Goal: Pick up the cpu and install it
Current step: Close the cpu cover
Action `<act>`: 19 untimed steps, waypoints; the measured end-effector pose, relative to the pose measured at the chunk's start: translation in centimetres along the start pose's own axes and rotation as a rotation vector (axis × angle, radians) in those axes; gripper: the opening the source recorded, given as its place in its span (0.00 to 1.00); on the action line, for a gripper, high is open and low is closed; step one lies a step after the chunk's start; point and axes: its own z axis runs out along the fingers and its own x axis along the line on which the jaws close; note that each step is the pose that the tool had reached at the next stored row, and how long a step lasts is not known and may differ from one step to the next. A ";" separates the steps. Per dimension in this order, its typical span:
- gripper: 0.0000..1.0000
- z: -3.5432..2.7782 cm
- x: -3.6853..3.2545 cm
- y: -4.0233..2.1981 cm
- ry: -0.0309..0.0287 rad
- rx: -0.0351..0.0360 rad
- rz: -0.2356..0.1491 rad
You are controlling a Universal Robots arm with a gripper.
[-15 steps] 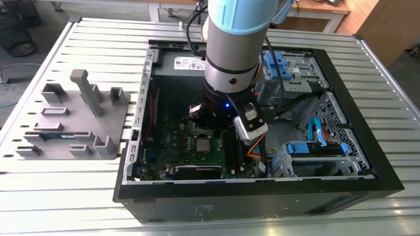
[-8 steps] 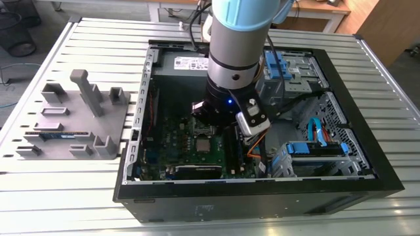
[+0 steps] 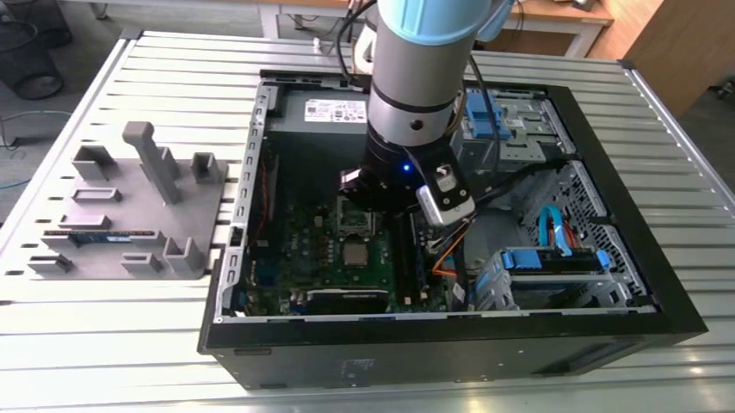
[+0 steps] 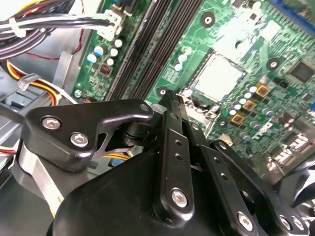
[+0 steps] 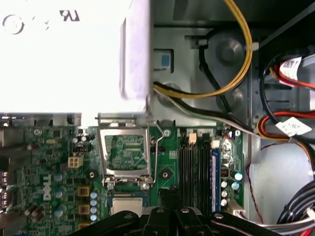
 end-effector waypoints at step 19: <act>0.11 0.51 -0.18 0.50 0.0025 -0.0027 -0.178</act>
